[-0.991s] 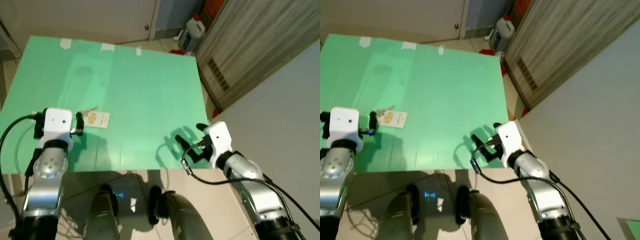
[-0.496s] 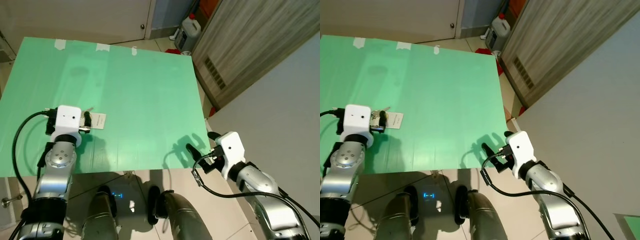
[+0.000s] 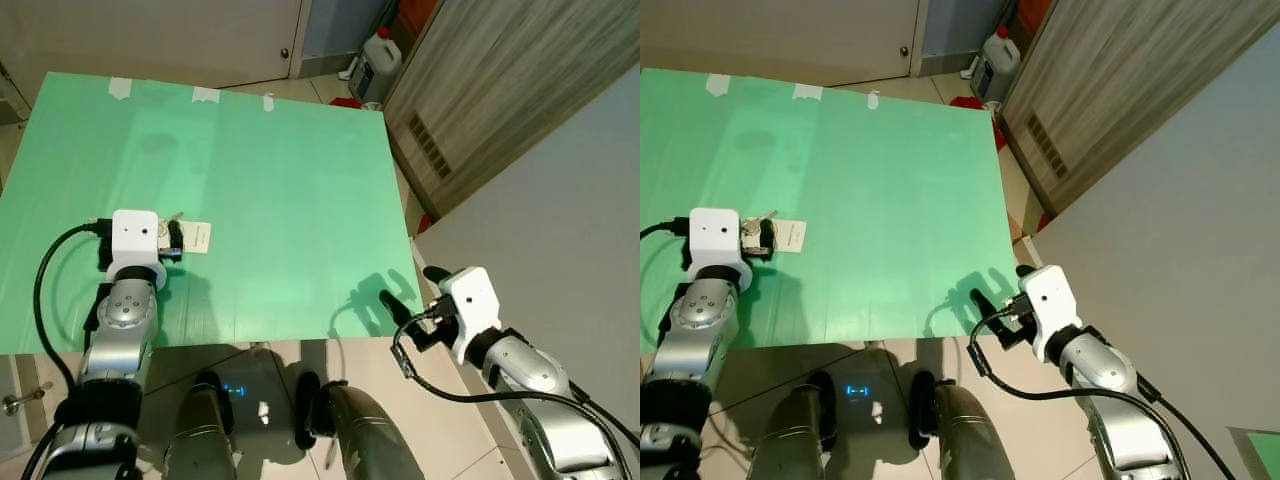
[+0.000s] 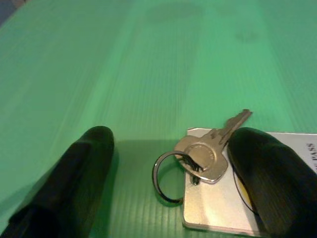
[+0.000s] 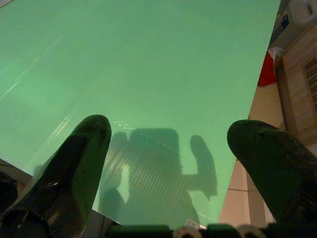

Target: Hang keys on a hook

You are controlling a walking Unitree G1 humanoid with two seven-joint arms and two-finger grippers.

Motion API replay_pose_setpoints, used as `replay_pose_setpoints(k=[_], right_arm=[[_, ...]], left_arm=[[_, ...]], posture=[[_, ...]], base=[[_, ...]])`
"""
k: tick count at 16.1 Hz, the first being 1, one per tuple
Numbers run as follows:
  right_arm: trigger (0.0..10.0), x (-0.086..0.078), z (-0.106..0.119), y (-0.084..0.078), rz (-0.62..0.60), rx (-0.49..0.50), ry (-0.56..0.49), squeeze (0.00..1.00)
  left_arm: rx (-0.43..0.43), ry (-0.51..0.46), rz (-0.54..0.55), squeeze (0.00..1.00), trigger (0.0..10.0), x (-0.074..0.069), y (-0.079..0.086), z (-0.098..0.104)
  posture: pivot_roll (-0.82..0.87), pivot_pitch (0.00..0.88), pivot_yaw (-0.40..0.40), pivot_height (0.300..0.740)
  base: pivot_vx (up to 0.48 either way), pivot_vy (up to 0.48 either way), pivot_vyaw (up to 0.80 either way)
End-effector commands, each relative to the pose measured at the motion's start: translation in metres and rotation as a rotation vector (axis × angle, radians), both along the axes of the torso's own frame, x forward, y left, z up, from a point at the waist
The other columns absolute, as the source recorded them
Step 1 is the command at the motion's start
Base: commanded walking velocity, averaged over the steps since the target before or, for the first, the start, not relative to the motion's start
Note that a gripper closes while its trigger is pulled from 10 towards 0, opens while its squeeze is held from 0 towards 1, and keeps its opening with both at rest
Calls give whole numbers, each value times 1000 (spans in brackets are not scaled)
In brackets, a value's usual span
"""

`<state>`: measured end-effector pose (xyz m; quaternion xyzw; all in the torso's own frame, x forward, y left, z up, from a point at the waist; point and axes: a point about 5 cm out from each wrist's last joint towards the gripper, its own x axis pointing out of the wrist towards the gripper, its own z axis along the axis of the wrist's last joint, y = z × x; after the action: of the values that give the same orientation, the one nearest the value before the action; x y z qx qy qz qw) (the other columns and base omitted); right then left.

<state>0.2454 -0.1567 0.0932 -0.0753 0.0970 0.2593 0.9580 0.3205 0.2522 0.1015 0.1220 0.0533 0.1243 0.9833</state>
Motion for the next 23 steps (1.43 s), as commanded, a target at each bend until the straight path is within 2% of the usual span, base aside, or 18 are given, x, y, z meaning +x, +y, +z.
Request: replay_pose_setpoints(k=[1, 4, 13, 17, 21, 23], right_arm=[[10000, -4, -4, -10, -34, -18, 29, 0], [10000, -5, -3, -10, -33, -21, 31, 0], [10000, -6, -4, -7, -45, -15, 36, 0], [10000, -6, -4, -7, -44, -14, 37, 0], [10000, -5, -4, -7, -43, -15, 38, 0], [10000, -4, -5, -6, -43, -13, 38, 0]], left_arm=[[-43, 79, -1, 0, 0, -7, -3, -21], [-95, 57, -20, 0, 0, -3, -7, -19], [-89, -2, -71, 0, 0, 0, -11, -10], [-137, -19, -64, 0, 0, -1, -10, -11], [-142, -76, -71, 0, 0, 2, -10, 3], [-115, -126, -101, 0, 0, 3, -15, 17]], posture=[[-91, 322, -268, 710], [-97, 320, -271, 710], [-93, 316, -252, 710], [-90, 314, -251, 710], [-87, 312, -251, 710], [-79, 307, -246, 710]], base=[[0, 0, 0], [0, 0, 0], [0, 0, 0], [0, 0, 0], [0, 0, 0], [0, 0, 0]])
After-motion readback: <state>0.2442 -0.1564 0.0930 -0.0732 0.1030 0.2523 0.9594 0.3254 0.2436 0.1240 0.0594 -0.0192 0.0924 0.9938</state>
